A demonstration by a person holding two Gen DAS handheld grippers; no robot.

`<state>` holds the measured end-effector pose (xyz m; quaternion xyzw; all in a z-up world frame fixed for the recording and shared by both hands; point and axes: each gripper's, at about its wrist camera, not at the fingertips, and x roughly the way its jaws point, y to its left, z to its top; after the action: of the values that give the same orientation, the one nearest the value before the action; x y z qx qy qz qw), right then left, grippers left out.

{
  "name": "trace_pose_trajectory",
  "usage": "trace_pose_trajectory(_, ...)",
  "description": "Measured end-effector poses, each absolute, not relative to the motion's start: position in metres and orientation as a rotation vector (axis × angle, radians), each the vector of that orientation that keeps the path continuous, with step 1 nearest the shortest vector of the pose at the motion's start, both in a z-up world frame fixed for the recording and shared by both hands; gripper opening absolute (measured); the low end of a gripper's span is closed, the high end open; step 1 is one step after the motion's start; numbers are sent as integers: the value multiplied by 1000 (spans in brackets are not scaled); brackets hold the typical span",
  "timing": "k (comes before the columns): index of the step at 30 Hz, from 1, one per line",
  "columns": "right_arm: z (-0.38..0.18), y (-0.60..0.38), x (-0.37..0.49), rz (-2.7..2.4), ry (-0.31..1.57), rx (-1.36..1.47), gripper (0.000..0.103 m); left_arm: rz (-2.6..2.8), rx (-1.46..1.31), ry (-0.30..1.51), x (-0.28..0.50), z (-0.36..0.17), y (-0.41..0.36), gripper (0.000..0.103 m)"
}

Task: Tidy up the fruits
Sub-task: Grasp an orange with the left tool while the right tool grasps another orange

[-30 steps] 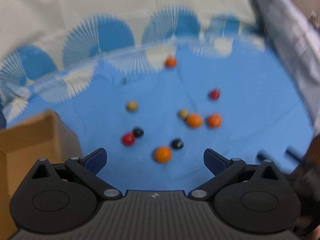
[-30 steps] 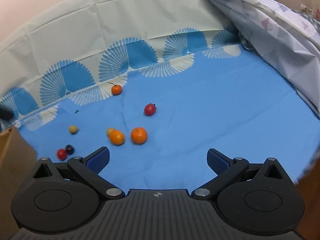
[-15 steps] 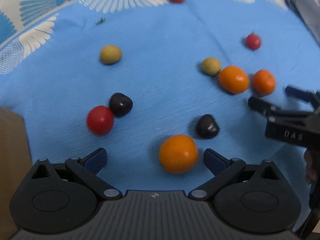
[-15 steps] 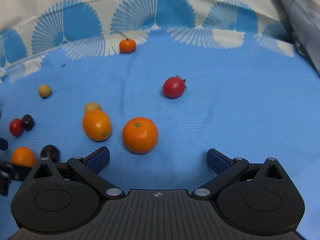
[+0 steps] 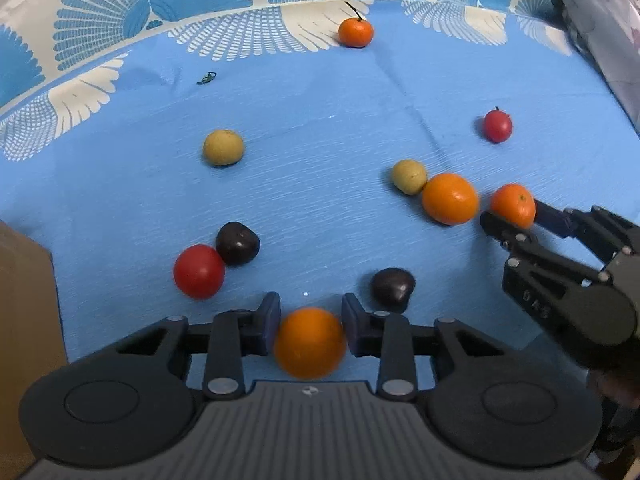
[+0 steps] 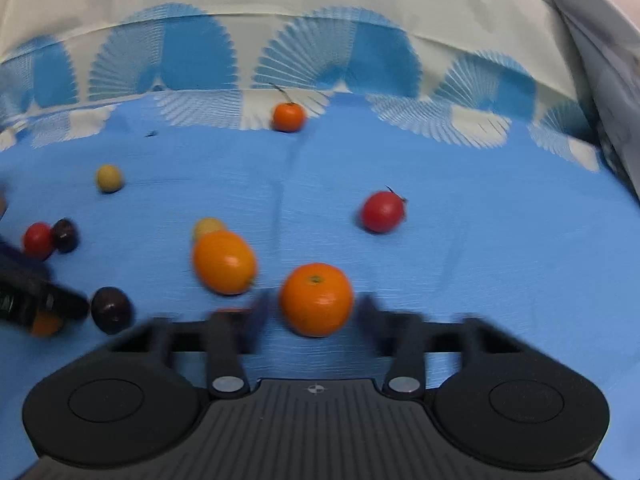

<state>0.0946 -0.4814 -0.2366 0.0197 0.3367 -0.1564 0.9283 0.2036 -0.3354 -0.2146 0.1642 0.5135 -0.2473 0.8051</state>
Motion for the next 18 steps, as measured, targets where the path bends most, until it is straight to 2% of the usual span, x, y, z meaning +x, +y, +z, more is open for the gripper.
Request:
trace_pose_trajectory(5,-217,-481,77,-357,654,103,40,-534,349,1072,191,-196,-324,32)
trace_pose_trajectory(6,-212,-481,72,-363,645,113,40,-534,342,1073,187,-191,-321,22)
trace_pose_trajectory(16,-181,-453,27,-376,619,142,40,-523,290,1065,155,-159,-285,20)
trace_pose_trajectory(18,-183,-450,22,-386,629,160,40,-525,274,1069,154,-161,-279,15)
